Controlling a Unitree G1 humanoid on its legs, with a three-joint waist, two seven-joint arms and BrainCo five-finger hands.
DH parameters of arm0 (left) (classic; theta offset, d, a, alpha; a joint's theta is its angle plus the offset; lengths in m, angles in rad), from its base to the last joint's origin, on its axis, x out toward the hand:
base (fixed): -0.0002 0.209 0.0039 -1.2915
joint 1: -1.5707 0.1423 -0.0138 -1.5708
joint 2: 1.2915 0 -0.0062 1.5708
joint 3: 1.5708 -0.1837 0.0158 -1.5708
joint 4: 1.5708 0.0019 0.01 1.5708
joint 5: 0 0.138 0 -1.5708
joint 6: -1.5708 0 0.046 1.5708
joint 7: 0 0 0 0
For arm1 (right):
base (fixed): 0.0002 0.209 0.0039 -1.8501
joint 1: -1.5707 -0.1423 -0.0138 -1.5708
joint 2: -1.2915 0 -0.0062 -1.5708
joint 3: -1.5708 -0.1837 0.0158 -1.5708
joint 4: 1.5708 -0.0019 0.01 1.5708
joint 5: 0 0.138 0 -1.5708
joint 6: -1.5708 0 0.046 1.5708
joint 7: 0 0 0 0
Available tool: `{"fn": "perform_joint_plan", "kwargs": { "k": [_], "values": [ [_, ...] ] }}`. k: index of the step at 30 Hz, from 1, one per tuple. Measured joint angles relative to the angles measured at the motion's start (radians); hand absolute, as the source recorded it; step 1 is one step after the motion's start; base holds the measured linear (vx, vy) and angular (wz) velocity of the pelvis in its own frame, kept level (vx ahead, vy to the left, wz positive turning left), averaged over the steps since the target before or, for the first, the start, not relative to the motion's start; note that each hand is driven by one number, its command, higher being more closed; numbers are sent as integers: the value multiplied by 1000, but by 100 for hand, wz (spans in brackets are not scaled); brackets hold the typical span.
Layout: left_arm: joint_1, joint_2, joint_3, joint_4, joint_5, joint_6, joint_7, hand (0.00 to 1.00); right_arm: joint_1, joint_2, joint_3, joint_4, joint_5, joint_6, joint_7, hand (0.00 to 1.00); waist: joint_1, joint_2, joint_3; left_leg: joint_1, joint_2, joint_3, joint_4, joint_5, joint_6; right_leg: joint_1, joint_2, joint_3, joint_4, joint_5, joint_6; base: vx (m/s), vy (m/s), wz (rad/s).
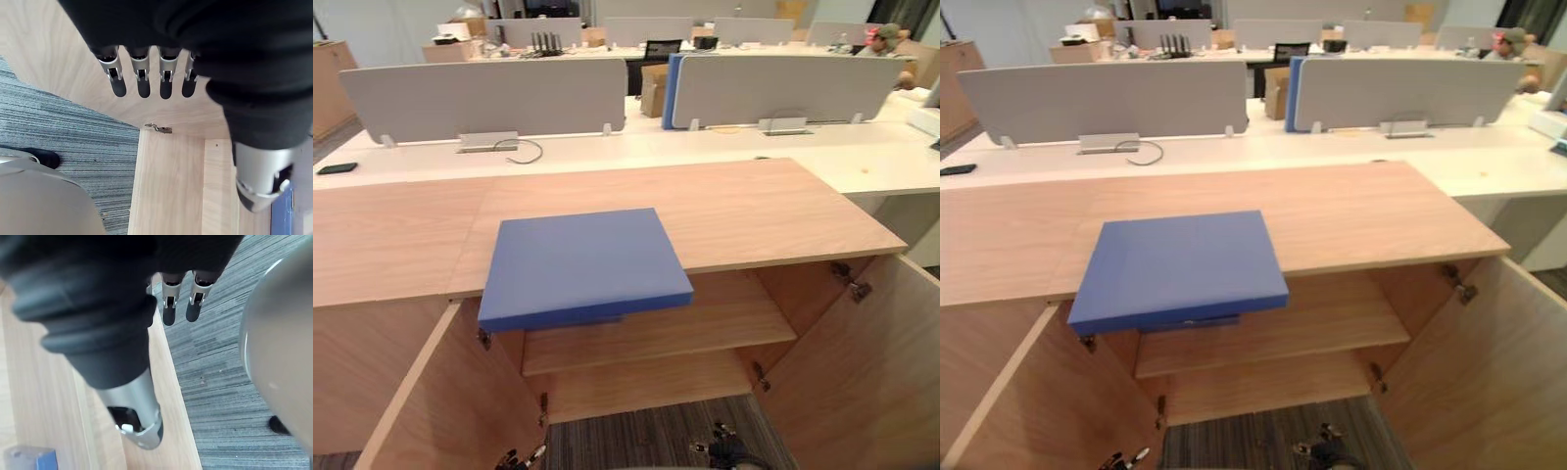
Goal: Walk over to the cabinet, pick up the folder, carry it to the office cabinet, place the folder inside the office cabinet, then close the office cabinet door
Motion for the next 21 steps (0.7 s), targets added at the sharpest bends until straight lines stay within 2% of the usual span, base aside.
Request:
{"fn": "perform_joint_plan", "kwargs": {
  "k": [1,2,4,6,7,9,10,12,13,15,16,17,19,21],
  "values": [
    [6,2,-4,-7,-15,-1,-1,0,1,2,17,-1,0,0,0,0,1,-15,1,1,-5,-8,0,-5,-8,5,1,10,-28,-2,17,83,-189,24],
    [20,-4,-30,-22,-81,-3,-12,0,1,-1,52,4,0,2,0,0,6,0,-14,-7,8,-15,-3,-6,-22,35,17,13,-106,-14,35,92,-194,8],
    [32,-4,-72,-62,-139,-3,-30,0,-1,-4,90,2,0,2,0,0,5,10,-19,-24,28,-12,-10,0,-37,49,36,2,-176,-9,48,87,-186,-5],
    [65,16,-217,-185,-290,6,-109,0,-9,-18,170,3,0,9,5,0,1,15,-24,-33,71,-14,-31,11,-62,72,82,-14,-242,24,34,74,-179,-1],
    [77,25,-268,-226,-330,12,-134,0,-10,-24,194,3,0,11,9,0,0,14,-24,-29,75,-14,-35,12,-67,79,90,-16,-260,32,30,32,-127,-8],
    [114,78,-436,-390,-428,34,-223,0,-18,-46,280,3,-1,23,25,0,-9,12,-31,-19,100,-4,-50,14,-81,101,115,-18,-311,58,25,17,-79,-12],
    [121,99,-486,-436,-440,39,-237,0,-21,-54,308,3,-1,25,29,0,-13,12,-32,-20,103,-3,-51,15,-82,107,117,-19,-321,63,25,39,-17,-6],
    [135,216,-646,-631,-464,61,-326,0,-30,-75,382,3,-3,37,53,0,-20,13,-40,-33,105,4,-52,15,-82,111,121,-16,-354,84,25,5,40,-6],
    [136,254,-676,-679,-466,66,-347,0,-30,-81,391,3,-6,41,58,0,-21,14,-45,-38,105,5,-51,15,-82,111,121,-16,-364,90,27,-21,72,-5],
    [136,427,-755,-875,-468,80,-403,0,-32,-77,399,4,-24,45,73,0,-19,5,-54,-55,103,7,-49,17,-81,110,121,-16,-395,110,28,-7,58,0],
    [137,479,-768,-924,-468,82,-419,0,-35,-76,403,5,-34,45,77,0,-18,3,-54,-56,103,6,-49,17,-81,110,120,-16,-397,112,28,-10,48,4],
    [143,571,-784,-1016,-471,87,-444,0,-40,-72,410,9,-44,45,82,0,-17,-3,-58,-58,101,3,-49,17,-81,111,119,-19,-399,113,28,-8,37,5],
    [160,669,-791,-1138,-487,89,-477,0,-52,-59,405,34,-48,44,89,0,-17,-12,-72,-71,96,-9,-46,17,-81,111,115,-32,-405,114,28,-4,31,18],
    [174,697,-790,-1217,-516,88,-494,0,-55,-47,376,45,-69,43,95,0,-1,-15,-76,-76,93,-24,-45,18,-80,118,113,-41,-416,121,27,3,29,24]
  ]
}}
